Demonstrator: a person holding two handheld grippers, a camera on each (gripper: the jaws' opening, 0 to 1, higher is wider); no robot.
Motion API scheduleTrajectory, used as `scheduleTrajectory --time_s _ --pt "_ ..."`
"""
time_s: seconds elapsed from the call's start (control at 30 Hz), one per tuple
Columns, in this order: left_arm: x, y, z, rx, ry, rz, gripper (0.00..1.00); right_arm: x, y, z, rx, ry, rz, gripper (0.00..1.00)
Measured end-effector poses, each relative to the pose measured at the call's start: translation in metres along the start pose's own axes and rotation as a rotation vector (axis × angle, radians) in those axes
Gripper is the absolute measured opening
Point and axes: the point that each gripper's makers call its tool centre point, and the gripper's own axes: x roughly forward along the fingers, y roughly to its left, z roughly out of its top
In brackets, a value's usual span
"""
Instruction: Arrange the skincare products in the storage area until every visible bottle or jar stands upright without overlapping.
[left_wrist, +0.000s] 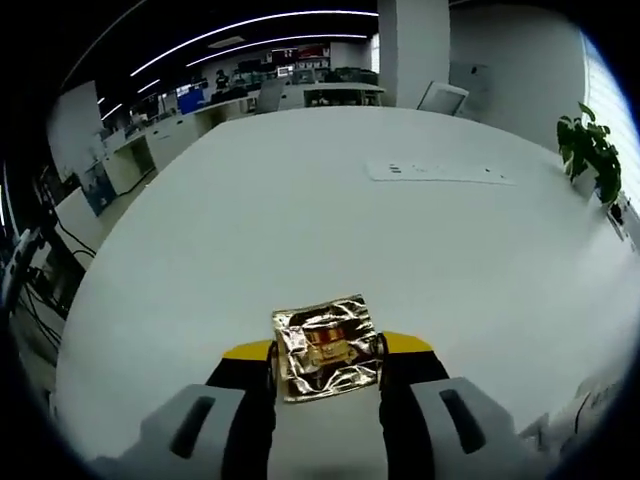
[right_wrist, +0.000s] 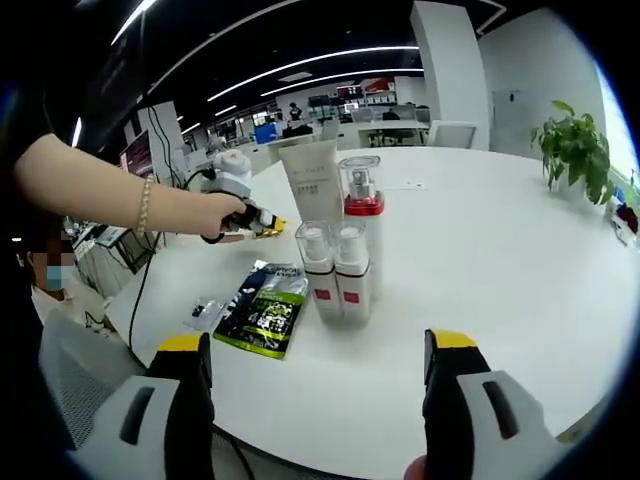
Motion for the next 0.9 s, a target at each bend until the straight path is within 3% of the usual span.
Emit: scheduleTrajectory --time_s 0.23,0.57,0.9 --pt "-0.002 0.003 0.007 0.039 -0.016 -0.009 0.34 -0.001 -0.001 0.002 0.002 -0.006 -0.002 0.87" --pt "-0.021 0.007 0.011 0.047 -0.038 -0.028 0.34 -0.001 0.001 0.003 -0.008 -0.018 0.003 0.87" --pt "-0.050 0.009 -0.009 0.025 -0.015 -0.063 0.34 -0.002 0.003 0.006 -0.021 -0.033 0.007 0.87"
